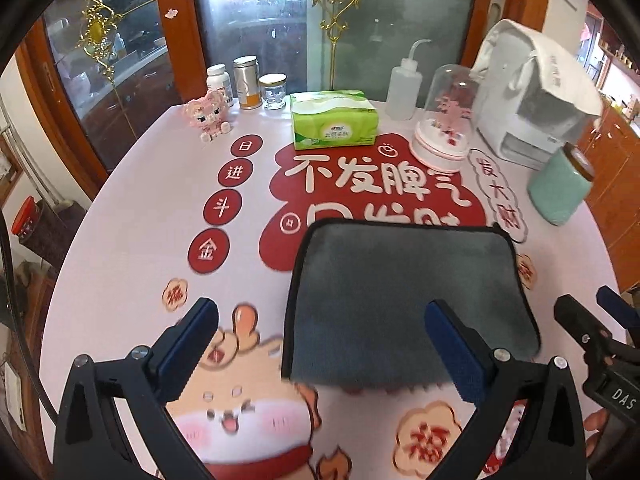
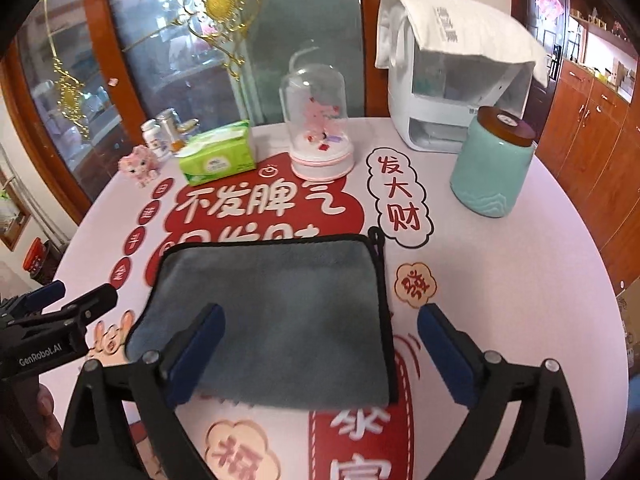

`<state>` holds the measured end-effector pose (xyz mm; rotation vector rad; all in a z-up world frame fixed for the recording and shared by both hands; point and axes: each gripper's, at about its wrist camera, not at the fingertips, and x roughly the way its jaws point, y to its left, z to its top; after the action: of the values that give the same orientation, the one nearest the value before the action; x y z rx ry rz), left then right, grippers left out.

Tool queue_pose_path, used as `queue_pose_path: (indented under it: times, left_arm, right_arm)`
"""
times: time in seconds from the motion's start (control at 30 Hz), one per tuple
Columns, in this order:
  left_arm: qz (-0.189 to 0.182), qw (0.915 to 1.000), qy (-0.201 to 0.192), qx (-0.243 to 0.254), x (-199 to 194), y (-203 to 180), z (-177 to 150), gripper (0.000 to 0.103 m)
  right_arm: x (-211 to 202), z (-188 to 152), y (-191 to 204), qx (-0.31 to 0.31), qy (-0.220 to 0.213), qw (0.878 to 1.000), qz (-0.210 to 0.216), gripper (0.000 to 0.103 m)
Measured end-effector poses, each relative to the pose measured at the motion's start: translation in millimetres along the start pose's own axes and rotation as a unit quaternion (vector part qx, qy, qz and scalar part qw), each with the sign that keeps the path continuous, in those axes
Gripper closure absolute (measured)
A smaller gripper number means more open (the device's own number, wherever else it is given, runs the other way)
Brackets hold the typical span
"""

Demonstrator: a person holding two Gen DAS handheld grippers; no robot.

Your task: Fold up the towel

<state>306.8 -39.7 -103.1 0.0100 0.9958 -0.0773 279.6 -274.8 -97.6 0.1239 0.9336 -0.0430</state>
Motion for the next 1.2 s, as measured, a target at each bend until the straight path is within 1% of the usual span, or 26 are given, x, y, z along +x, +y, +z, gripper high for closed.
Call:
queue_pose_path:
  times: [0.17, 0.33, 0.47, 0.6, 0.8, 1.0, 1.2]
  left_arm:
    - [-0.002, 0.9999, -0.012, -0.010, -43, 3, -21, 0.000]
    - [-0.013, 0.9996, -0.019, -0.017, -82, 5, -40, 0.000]
    - [-0.016, 0.9994, -0.029, -0.008, -110, 1, -53, 0.000]
    - [-0.030, 0.9991, -0.031, -0.001, -137, -3, -68, 0.000]
    - [-0.042, 0.9986, -0.032, -0.006, -164, -2, -83, 0.000]
    - [-0.042, 0.9981, -0.045, -0.006, -192, 1, -98, 0.000]
    - [-0.042, 0.9980, -0.047, -0.005, -206, 2, -109, 0.000]
  right_arm:
    - [-37, -14, 8, -0.006, -0.010, 1.000, 0.006, 0.000]
    - [-73, -29, 11, -0.003, -0.025, 1.000, 0.007, 0.000]
    - [-97, -42, 13, -0.002, -0.025, 1.000, 0.014, 0.000]
    - [-118, -54, 17, -0.011, -0.027, 0.999, 0.020, 0.000]
    - [-149, -72, 20, -0.018, -0.033, 0.999, 0.022, 0.000]
    - [-170, -85, 23, -0.025, -0.032, 0.999, 0.023, 0.000]
    - [-190, -92, 27, -0.029, -0.041, 0.998, 0.024, 0.000]
